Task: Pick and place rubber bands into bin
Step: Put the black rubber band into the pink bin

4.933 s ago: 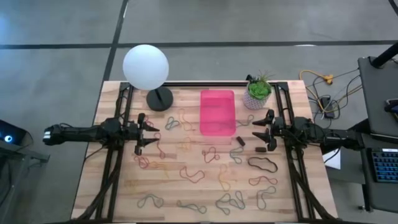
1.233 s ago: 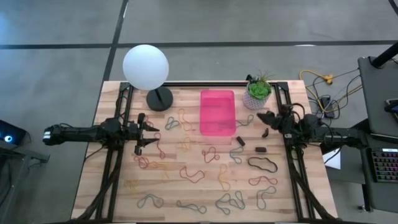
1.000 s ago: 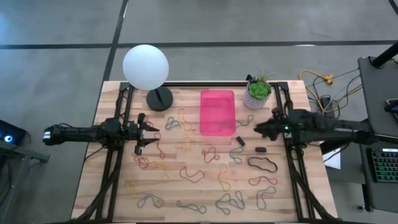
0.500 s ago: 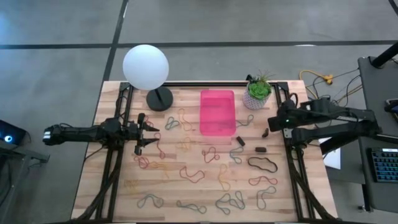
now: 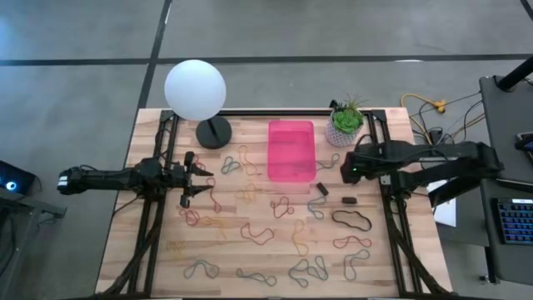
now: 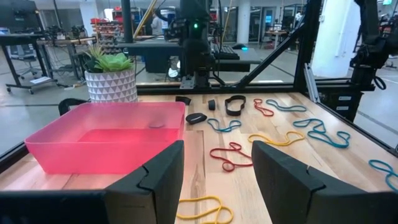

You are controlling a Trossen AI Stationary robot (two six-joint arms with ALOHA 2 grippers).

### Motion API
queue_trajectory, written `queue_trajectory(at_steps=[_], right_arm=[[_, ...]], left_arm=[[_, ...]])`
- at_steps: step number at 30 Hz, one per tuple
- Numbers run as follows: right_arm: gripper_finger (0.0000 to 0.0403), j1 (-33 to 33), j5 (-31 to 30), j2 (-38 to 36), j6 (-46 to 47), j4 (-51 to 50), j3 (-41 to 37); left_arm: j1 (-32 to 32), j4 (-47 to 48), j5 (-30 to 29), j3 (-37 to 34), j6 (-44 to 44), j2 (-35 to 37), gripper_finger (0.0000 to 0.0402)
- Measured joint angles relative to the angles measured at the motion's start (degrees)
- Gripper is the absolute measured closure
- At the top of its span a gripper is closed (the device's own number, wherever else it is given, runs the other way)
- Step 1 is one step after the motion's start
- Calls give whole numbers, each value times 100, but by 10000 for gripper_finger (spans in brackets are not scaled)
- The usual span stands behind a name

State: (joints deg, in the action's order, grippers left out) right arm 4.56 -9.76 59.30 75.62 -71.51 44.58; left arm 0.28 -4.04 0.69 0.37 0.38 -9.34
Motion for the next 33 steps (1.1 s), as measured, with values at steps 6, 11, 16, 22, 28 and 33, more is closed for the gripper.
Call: queue_trajectory(at_steps=[6,11,16,22,28,33], right_arm=[[174,57,316,899,130,155,-19],[175,315,893,1421,376,542,-350],[175,415,984,1355,1434,1314,-866],[175,409,591,930,2499,2021,-1338],[175,396,371,819,3057,1965,-1654],[179,398,-7,836,3112,2021,-1751]], left_arm=[[0,-1,0,0,0,2,228],[-1,1,0,0,0,0,228],[-1,1,0,1,0,0,228],[1,-1,0,-1,0,2,228],[0,0,0,0,0,2,228],[-1,1,0,-1,0,0,228]])
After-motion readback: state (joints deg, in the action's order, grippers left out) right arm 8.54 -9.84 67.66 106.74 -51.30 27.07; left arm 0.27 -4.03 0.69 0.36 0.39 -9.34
